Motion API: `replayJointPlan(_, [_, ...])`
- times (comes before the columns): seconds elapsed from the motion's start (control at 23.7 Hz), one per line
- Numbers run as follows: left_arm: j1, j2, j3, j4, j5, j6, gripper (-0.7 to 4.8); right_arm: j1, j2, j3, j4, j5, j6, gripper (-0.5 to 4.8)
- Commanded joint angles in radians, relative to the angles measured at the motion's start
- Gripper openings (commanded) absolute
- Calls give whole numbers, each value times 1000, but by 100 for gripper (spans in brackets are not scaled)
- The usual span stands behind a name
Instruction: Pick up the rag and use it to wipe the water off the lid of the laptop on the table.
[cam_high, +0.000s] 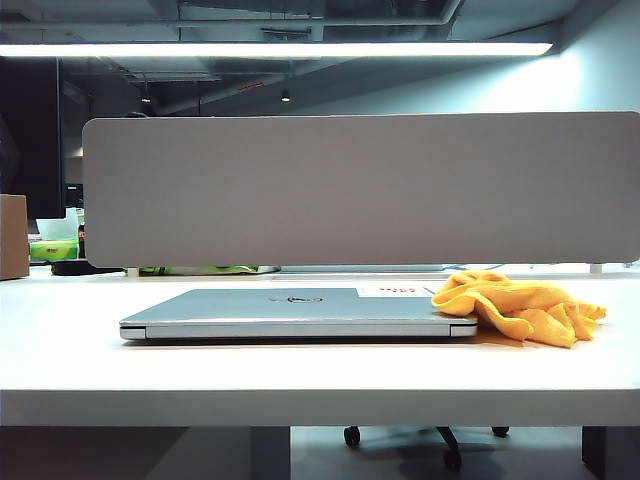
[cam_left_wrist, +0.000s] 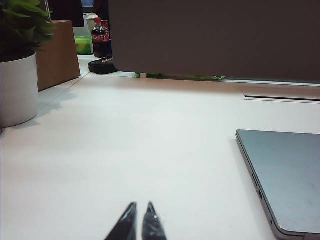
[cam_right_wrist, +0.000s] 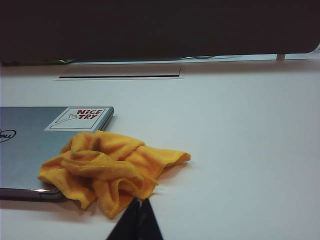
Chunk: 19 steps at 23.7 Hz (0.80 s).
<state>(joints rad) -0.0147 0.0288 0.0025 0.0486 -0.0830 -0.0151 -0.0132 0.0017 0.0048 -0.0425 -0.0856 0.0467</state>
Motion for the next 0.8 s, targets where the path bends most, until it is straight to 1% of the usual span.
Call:
replayJointPlan(0.04, [1, 0, 7, 13, -4, 3, 21, 0, -2, 1, 41, 1, 14, 0])
replayJointPlan(0.08, [1, 0, 7, 13, -6, 3, 22, 0, -2, 1, 47, 2, 19, -1])
replayJointPlan(0.21, [0, 0, 12, 23, 9, -5, 21, 0, -2, 36, 39, 6, 127, -2])
replayJointPlan(0.34, [0, 0, 60, 27, 114, -4, 21, 0, -2, 115, -12, 6, 201, -2])
replayJointPlan(0.38, [0, 0, 116, 28, 198, -4, 21, 0, -1, 189, -73, 6, 224, -3])
replayJointPlan(0.46, [0, 2, 171, 25, 238, -22, 21, 0, 2, 288, -172, 5, 224, -3])
replayJointPlan(0.51, [0, 10, 232, -11, 245, -91, 21, 0, 16, 393, -293, -5, 217, -2])
replayJointPlan(0.55, [0, 36, 278, -81, 255, -151, 21, 0, 46, 482, -401, -47, 192, 0])
replayJointPlan(0.59, [0, 57, 300, -121, 282, -158, 21, 0, 77, 533, -462, -89, 163, 1])
replayJointPlan(0.67, [1, 128, 339, -167, 393, -146, 21, 0, 146, 604, -536, -165, 122, 25])
replayJointPlan(0.76, [0, 217, 365, -159, 517, -124, 21, 0, 245, 669, -583, -231, 100, 78])
replayJointPlan(0.8, [-1, 260, 375, -158, 560, -109, 21, 1, 293, 694, -591, -249, 99, 114])
